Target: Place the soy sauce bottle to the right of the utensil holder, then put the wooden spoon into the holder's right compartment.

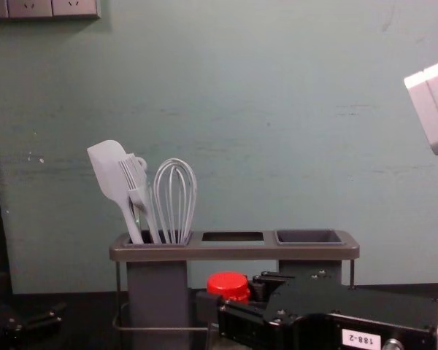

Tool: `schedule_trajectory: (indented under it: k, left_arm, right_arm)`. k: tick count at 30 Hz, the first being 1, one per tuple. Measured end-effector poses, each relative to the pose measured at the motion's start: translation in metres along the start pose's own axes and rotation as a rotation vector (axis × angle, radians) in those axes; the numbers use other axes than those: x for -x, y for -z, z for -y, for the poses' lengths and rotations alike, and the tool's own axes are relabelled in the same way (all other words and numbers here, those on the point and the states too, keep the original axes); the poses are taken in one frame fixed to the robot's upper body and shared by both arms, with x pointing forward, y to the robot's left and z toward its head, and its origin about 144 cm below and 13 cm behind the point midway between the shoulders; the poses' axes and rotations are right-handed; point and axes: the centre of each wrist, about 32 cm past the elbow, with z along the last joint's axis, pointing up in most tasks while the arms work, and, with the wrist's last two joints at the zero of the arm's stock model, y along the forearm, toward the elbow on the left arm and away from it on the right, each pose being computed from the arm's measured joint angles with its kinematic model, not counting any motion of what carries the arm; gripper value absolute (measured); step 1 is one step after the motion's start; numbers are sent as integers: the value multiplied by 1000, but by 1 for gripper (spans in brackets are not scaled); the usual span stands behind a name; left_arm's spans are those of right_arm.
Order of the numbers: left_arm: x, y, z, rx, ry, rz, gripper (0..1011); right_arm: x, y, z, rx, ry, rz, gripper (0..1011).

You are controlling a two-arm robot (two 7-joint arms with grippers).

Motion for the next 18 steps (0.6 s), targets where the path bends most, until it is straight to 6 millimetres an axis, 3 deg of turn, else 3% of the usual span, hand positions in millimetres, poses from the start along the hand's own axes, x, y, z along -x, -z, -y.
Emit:
schedule_trajectory:
  k: [11,18]
  left_arm:
    - [0,0,0,0,0,0,1005]
    - [0,0,0,0,0,0,1005]
  right_arm:
    - [-1,-10,20,-28,23,10,381]
    - [-1,-21,58,-48,100,20,381]
